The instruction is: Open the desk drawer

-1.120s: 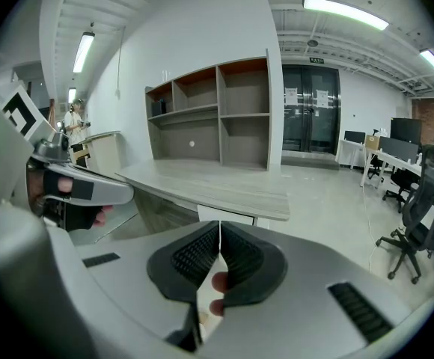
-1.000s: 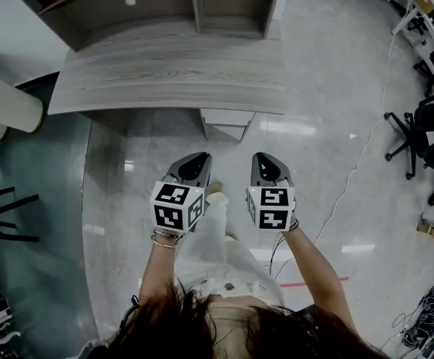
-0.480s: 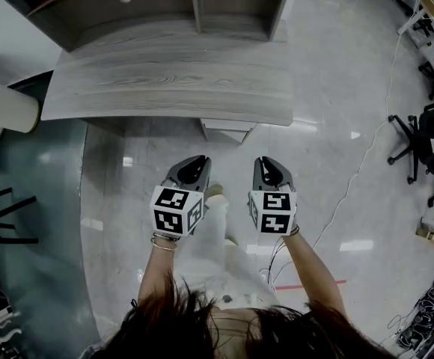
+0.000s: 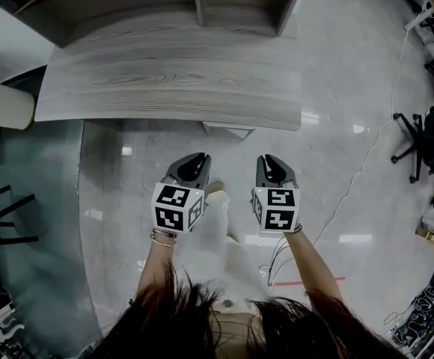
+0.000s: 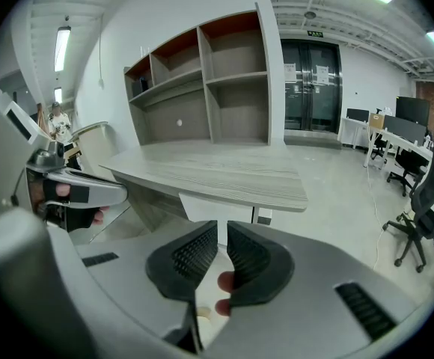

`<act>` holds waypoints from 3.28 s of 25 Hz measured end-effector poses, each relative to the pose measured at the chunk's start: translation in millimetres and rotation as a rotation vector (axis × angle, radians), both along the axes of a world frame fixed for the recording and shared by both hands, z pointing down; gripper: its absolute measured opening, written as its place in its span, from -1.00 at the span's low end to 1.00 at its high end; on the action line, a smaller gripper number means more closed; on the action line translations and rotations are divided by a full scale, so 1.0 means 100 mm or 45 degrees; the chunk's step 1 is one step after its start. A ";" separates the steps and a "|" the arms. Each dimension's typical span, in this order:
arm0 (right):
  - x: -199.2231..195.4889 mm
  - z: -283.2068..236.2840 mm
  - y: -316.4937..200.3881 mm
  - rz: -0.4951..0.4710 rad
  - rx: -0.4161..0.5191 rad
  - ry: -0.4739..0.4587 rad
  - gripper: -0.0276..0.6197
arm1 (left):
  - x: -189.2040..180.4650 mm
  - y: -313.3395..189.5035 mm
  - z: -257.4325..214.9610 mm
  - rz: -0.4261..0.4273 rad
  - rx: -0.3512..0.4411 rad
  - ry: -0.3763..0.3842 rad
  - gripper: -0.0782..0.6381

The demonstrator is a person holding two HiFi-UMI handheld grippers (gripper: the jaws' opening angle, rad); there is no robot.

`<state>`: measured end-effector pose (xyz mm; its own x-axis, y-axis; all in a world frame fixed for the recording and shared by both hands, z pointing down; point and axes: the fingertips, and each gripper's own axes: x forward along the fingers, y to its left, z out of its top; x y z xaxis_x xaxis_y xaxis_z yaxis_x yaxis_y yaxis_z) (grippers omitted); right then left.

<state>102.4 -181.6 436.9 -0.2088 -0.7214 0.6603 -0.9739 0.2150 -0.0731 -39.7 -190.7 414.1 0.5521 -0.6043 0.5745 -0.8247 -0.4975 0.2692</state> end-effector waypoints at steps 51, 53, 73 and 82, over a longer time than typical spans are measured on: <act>0.12 1.17 -0.67 0.032 -0.139 0.053 -0.55 | -0.23 -0.75 1.21 -0.077 -0.092 -0.094 -0.55; 0.13 1.19 -0.69 0.034 -0.135 0.056 -0.53 | -0.23 -0.77 1.28 -0.083 -0.102 -0.098 -0.55; 0.05 1.45 -0.80 0.055 -0.131 0.023 -0.41 | -0.22 -0.97 1.56 -0.063 -0.055 -0.110 -0.49; 0.06 1.44 -0.89 0.041 -0.073 0.036 -0.34 | -0.19 -1.07 1.56 -0.007 0.001 -0.123 -0.43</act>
<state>108.2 -270.5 580.5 -0.1670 -0.6884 0.7059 -0.9820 0.1802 -0.0566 -58.3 -298.1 570.2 0.4908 -0.6076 0.6245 -0.8495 -0.4929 0.1880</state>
